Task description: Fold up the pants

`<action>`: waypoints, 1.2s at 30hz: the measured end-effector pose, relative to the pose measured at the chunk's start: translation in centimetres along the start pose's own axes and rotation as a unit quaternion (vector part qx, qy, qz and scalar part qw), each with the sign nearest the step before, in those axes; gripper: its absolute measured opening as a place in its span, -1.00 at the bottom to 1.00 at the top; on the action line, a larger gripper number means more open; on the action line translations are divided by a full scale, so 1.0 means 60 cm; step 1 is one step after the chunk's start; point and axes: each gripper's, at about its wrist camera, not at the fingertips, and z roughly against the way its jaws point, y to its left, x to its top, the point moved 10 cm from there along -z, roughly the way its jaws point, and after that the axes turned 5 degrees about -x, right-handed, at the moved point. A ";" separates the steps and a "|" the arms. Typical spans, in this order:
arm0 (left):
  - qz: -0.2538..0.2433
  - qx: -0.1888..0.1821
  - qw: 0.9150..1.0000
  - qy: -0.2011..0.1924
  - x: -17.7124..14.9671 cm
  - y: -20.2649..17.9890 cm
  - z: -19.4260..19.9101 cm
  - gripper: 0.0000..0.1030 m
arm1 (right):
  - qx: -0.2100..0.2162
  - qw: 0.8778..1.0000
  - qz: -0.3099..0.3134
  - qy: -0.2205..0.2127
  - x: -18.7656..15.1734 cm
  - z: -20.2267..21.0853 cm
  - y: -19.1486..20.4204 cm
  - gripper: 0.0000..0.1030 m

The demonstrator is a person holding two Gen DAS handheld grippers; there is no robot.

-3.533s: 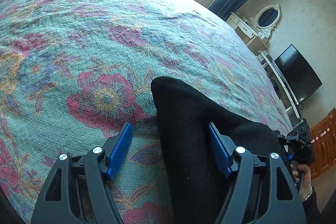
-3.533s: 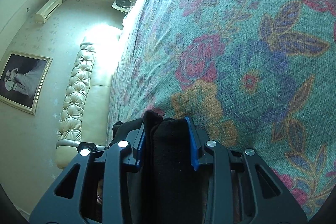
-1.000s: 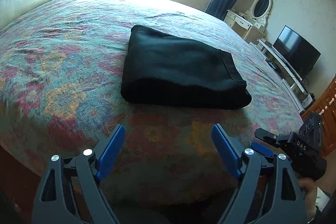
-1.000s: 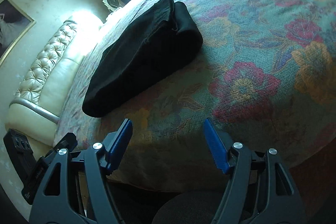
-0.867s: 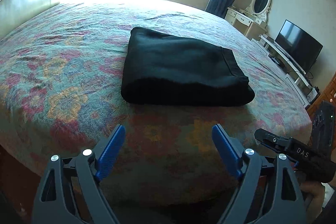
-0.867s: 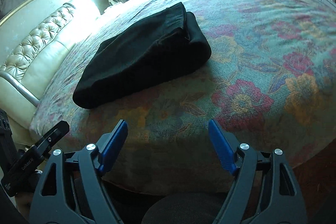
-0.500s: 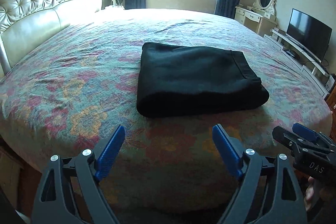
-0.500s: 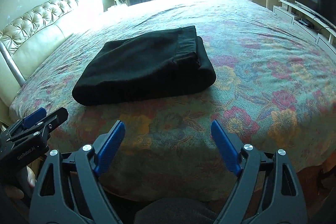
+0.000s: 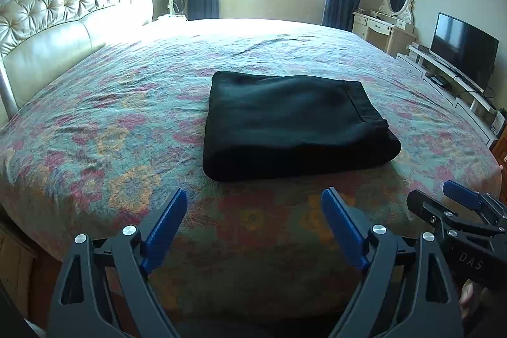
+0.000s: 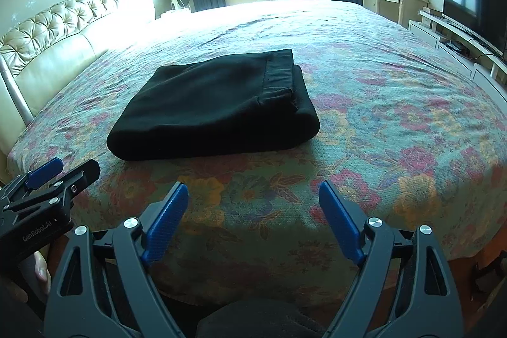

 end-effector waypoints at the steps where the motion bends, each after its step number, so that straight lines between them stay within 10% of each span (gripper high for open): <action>1: 0.003 0.001 1.000 0.001 0.000 0.001 0.000 0.66 | 0.000 1.000 0.000 0.000 -0.001 -0.001 -0.001 0.65; 36: 0.005 0.032 0.999 -0.042 0.038 -0.009 0.028 0.75 | 0.008 1.000 -0.001 0.005 0.000 -0.002 0.001 0.65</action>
